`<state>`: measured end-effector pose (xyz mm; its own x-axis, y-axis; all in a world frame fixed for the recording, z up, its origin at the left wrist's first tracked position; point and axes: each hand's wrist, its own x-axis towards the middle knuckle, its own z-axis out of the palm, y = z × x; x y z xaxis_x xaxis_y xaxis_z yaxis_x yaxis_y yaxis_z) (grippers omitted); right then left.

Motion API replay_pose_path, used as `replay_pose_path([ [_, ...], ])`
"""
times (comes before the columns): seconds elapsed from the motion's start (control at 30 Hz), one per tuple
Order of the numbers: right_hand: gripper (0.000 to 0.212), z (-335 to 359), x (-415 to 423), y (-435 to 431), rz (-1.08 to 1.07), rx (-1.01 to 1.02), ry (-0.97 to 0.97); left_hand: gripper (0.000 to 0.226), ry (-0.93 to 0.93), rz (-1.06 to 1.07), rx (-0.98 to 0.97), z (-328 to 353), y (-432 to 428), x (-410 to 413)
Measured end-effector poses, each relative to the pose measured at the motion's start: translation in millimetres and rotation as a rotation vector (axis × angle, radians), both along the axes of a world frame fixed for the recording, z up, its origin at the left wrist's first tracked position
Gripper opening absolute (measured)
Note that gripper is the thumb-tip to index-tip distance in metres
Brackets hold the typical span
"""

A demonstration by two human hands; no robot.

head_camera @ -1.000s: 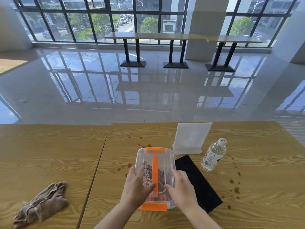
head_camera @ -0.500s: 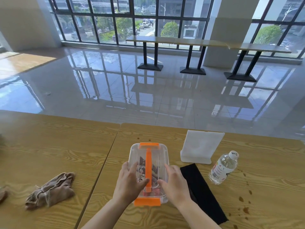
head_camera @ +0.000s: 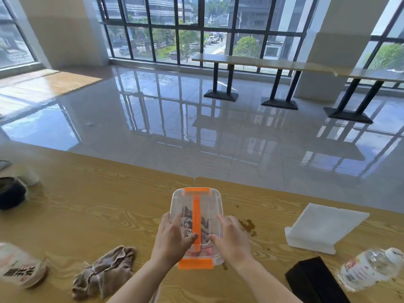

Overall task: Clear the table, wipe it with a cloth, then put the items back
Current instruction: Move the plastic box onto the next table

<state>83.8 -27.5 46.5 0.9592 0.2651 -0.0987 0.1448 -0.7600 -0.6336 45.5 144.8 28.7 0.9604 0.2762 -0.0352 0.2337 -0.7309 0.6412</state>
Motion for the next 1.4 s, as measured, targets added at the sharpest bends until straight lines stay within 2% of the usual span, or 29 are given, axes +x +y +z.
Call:
replay_pose_path([
  [0.3,0.066,-2,55,147,0.060,0.012,0.063,0.056,0.016,0.090,0.030,-3,140,42],
  [0.47,0.057,-6,78,219,0.106,0.021,0.091,0.071,0.077,0.168,0.036,-9,209,60],
  [0.73,0.052,-18,92,303,0.135,0.052,0.129,0.067,0.103,0.273,0.044,-15,284,73],
  [0.97,0.052,-30,92,347,0.156,0.091,0.162,0.067,0.105,0.347,0.060,-21,322,73],
  [1.27,0.051,-42,97,362,0.208,0.105,0.131,0.065,0.114,0.395,0.038,-35,336,73],
  [1.4,0.052,-44,99,359,0.257,0.089,0.123,0.070,0.122,0.341,0.189,-41,332,75],
])
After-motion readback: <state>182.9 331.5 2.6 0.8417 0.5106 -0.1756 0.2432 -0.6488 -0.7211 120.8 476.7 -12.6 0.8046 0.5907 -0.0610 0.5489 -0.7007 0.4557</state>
